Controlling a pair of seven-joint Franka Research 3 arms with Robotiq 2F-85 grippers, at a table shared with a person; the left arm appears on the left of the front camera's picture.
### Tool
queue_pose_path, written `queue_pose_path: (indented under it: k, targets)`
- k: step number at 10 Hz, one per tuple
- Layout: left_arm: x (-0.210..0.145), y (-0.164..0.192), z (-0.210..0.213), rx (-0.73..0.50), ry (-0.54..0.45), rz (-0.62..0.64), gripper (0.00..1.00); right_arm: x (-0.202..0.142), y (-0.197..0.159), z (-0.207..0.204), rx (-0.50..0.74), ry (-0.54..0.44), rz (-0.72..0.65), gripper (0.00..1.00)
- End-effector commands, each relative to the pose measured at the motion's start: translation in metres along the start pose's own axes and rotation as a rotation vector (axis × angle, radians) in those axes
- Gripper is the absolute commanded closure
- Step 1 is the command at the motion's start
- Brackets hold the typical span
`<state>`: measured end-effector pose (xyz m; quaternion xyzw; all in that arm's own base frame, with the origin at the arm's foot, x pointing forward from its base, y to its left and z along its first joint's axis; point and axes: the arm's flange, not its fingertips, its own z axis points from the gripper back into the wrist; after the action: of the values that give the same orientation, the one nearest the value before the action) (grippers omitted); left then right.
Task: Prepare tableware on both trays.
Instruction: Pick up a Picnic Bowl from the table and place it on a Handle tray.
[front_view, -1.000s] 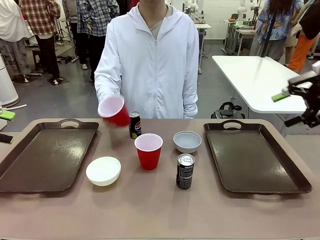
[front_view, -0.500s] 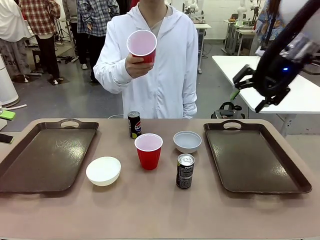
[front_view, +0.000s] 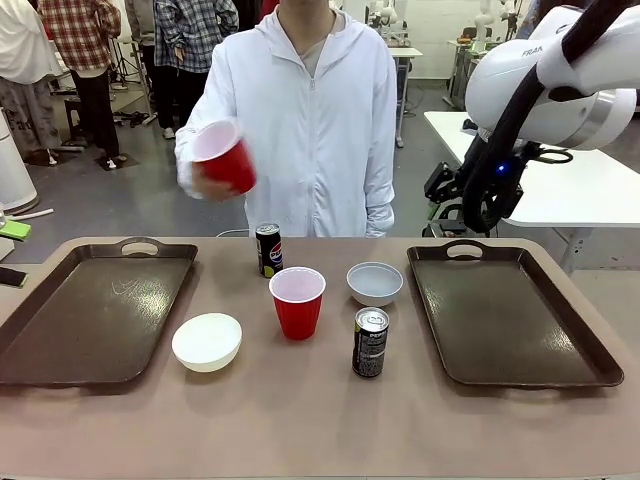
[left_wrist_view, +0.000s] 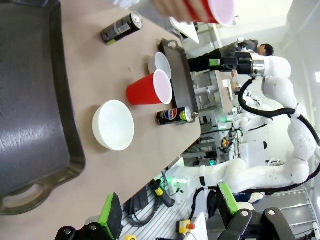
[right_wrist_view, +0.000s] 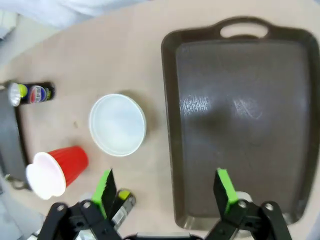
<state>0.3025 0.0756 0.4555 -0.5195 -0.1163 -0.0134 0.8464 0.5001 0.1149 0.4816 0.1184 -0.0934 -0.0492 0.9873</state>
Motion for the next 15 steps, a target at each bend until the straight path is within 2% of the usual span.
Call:
queue_pose_path:
  k: [1,5,7,9,11,13,15]
  targets:
    - [0.002,0.001,0.001,-0.023,-0.014,-0.020,0.00,-0.001,-0.009,0.012,-0.031,-0.022,-0.007,0.00]
    - [0.002,0.001,0.001,-0.023,-0.014,-0.020,0.00,0.003,-0.010,0.012,-0.011,-0.022,-0.007,0.00]
    - [0.002,0.001,0.001,-0.023,-0.014,-0.020,0.00,0.027,0.031,-0.025,-0.095,-0.050,0.014,0.00]
    - [0.002,0.001,0.001,-0.023,-0.014,-0.020,0.00,0.034,0.066,-0.052,-0.169,-0.019,0.072,0.00]
    - [0.002,0.001,0.001,-0.023,-0.014,-0.020,0.00,0.035,0.089,-0.078,-0.219,0.023,0.098,0.00]
    - [0.002,0.001,0.001,-0.023,-0.014,-0.020,0.00,0.028,0.113,-0.105,-0.277,0.112,0.145,0.00]
    - [0.002,0.001,0.001,-0.023,-0.014,-0.020,0.00,0.015,0.124,-0.117,-0.332,0.107,0.162,0.00]
